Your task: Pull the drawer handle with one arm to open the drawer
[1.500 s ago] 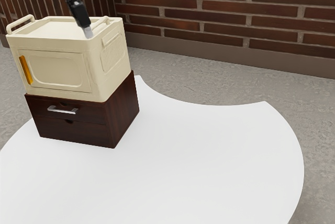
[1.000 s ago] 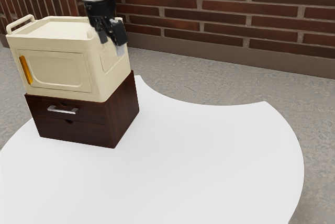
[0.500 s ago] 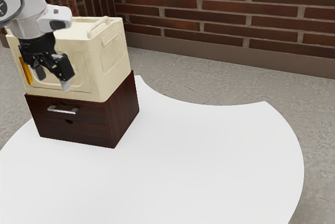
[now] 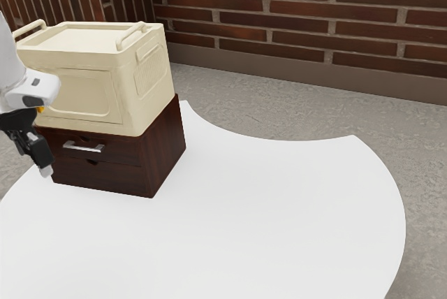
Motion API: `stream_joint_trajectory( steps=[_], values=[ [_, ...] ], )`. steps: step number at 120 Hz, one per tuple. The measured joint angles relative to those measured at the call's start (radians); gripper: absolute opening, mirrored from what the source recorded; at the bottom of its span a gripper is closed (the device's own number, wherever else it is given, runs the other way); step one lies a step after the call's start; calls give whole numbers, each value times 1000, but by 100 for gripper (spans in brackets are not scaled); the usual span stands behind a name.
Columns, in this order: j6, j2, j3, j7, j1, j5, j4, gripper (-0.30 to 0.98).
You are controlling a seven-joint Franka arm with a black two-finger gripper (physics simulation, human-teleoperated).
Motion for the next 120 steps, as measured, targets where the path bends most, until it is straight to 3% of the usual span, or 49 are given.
stream_joint_trajectory(
  steps=[32, 60, 86, 120],
  values=[
    [180, -24, 59, 422, 32, 23, -53, 69],
    [338, 104, 73, 704, 150, 36, -61, 69],
    [458, 182, 72, 882, 176, 33, -59, 69],
    [595, 304, 71, 996, 236, 25, -60, 69]
  ],
)
